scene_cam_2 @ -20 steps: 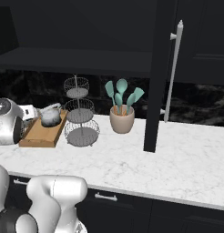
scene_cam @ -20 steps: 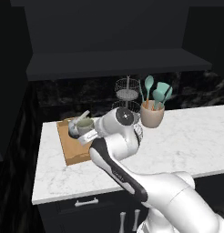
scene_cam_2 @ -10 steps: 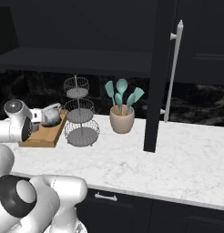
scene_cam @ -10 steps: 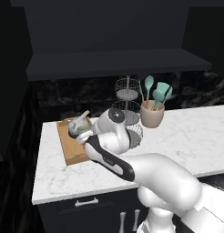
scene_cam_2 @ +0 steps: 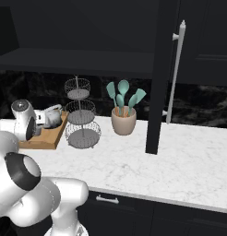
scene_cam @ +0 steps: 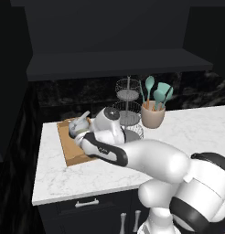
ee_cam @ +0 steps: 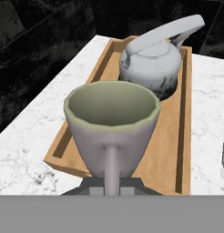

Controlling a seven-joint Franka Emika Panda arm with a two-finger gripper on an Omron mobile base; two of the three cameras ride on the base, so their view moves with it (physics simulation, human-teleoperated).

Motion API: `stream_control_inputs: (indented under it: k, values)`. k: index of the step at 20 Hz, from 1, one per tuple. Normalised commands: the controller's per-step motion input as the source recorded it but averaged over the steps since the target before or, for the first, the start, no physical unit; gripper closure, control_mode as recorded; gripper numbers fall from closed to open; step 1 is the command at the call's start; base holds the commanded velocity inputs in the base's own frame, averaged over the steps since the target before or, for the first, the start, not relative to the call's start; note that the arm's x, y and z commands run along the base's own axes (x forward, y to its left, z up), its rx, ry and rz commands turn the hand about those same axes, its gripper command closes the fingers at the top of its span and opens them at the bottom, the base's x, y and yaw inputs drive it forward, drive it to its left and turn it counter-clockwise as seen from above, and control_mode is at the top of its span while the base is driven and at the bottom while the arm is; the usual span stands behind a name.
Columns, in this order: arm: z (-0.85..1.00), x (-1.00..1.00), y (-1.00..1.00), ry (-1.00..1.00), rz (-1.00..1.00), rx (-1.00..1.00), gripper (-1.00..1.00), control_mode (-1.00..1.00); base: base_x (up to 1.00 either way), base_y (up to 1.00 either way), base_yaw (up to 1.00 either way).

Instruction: Pick the kettle from the counter and place it on the tray. Then pick the mug from the cabinet and place it on the tray. Then close the cabinet doors.

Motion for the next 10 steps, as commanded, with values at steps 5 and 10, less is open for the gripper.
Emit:
stream_control_inputs:
  k: [5, 10]
  values:
    - [-0.27, 0.25, 0.19, -0.09, 0.00, 0.00, 1.00, -1.00, 0.00, 0.00, 0.00]
    - [-0.21, 0.34, 0.10, -0.02, 0.00, 0.00, 1.00, -1.00, 0.00, 0.00, 0.00]
